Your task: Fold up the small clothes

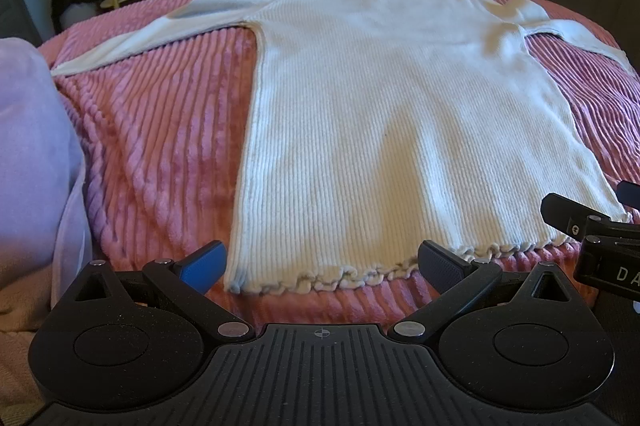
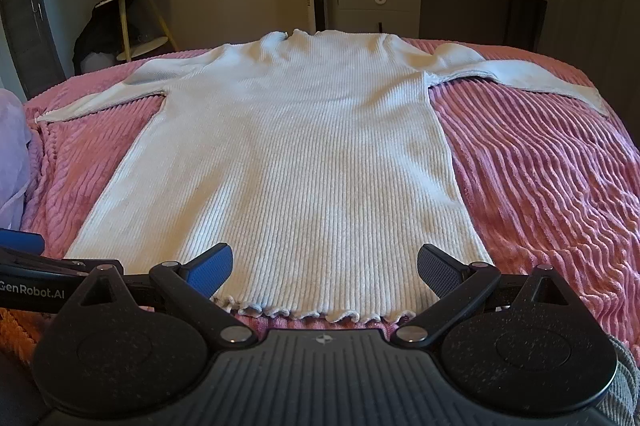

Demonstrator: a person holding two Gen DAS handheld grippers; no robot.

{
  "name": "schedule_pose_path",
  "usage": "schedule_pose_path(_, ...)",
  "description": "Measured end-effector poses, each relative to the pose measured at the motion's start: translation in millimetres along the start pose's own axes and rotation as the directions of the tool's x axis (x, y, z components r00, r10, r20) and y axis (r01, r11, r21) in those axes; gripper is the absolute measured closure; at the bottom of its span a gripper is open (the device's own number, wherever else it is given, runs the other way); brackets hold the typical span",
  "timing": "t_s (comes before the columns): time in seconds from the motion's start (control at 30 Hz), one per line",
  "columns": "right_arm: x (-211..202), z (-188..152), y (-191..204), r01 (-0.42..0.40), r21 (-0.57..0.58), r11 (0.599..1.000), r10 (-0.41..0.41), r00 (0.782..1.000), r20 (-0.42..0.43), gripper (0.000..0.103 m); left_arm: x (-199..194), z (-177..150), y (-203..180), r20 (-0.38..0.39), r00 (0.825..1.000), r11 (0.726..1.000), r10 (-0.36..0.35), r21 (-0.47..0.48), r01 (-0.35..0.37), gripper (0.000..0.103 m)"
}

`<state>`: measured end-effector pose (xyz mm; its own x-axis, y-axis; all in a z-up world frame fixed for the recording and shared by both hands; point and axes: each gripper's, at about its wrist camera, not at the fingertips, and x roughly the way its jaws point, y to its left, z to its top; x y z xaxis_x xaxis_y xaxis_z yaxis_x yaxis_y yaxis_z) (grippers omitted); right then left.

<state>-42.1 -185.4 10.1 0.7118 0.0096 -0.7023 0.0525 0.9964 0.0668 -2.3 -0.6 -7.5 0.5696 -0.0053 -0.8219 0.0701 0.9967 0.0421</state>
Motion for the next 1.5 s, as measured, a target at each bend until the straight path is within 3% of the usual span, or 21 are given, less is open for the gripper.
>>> schedule_pose_path(0.57, 1.9, 1.2, -0.9, -0.025, 0.016, 1.000, 0.025, 1.000, -0.002, 0.004, -0.7, 3.8, -1.4, -0.009, 1.000, 1.000, 0.007, 0.007, -0.007, 0.000)
schedule_pose_path(1.0, 15.0, 15.6, -12.0, -0.098, 0.065, 0.993, 0.100, 0.995, -0.020, 0.004, -0.5, 15.6, -3.9, -0.024, 1.000, 1.000, 0.019, 0.017, -0.019, 0.000)
schedule_pose_path(1.23, 66.9, 46.5, -42.7, -0.150, 0.172, 0.974, 0.166, 0.983, -0.079, 0.004, -11.4, 71.9, -14.0, 0.106, 0.994, 1.000, 0.012, 0.014, -0.013, 0.000)
schedule_pose_path(1.33, 98.5, 46.9, -63.6, -0.219, 0.311, 0.925, 0.274, 0.951, -0.143, 0.004, -6.4, 109.5, -21.1, 0.174, 0.985, 1.000, 0.014, -0.027, -0.009, 0.000)
schedule_pose_path(1.4, 108.9, 41.6, -75.6, -0.234, 0.408, 0.882, 0.309, 0.942, -0.128, 0.004, 3.8, 133.9, -26.3, 0.205, 0.979, 0.997, 0.011, -0.077, 0.005, 0.000)
schedule_pose_path(1.5, 112.5, 38.2, -81.1, -0.265, 0.442, 0.857, 0.349, 0.930, -0.118, 0.004, 31.2, 155.5, -33.6, 0.238, 0.971, 0.991, 0.030, -0.132, 0.001, 0.000)
